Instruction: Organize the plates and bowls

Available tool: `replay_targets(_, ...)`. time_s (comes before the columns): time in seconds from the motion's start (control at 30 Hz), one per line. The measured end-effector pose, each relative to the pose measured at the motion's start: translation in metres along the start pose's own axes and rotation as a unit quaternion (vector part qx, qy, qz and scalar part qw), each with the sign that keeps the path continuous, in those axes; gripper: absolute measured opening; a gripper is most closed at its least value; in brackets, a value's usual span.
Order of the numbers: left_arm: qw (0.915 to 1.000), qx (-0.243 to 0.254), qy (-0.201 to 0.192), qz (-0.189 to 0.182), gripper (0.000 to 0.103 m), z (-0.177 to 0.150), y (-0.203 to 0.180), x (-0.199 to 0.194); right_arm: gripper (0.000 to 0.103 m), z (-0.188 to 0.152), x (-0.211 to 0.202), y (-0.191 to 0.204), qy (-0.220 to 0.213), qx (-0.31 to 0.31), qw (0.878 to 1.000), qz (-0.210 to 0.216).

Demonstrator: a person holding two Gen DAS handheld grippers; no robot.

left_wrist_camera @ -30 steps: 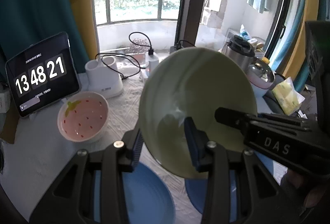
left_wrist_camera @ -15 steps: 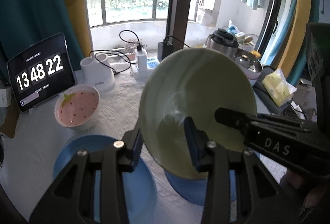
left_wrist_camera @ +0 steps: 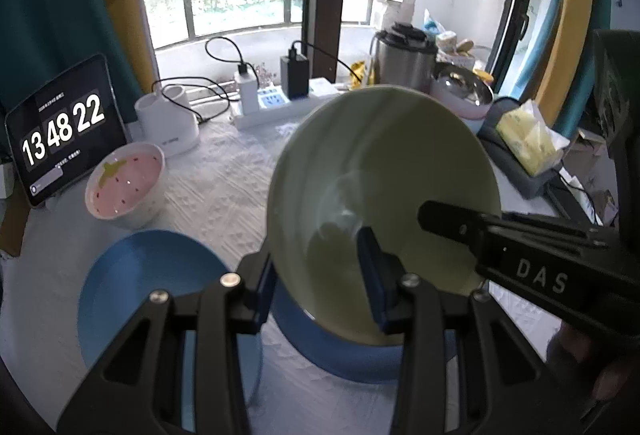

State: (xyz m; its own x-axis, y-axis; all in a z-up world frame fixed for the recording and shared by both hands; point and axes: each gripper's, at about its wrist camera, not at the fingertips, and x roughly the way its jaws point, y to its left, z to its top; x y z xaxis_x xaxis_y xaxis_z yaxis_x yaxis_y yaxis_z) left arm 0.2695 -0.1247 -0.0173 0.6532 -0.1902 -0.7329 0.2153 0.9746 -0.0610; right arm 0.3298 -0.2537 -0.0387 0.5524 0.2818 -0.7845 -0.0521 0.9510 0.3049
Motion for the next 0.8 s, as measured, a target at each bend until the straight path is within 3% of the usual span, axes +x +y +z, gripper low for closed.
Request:
replay_targets(0.57, 0.9983, 0.028, 0.045, 0.024, 0.039, -0.025, -0.022, 0.031, 0.016, -0.023, 0.021, -0.03, 0.041, 0.008, 0.999, -0.018)
replay_targets(0.8, 0.9979, 0.033, 0.045, 0.034, 0.039, -0.025, -0.024, 0.034, 0.017, -0.024, 0.021, -0.027, 0.04, -0.009, 0.999, -0.031)
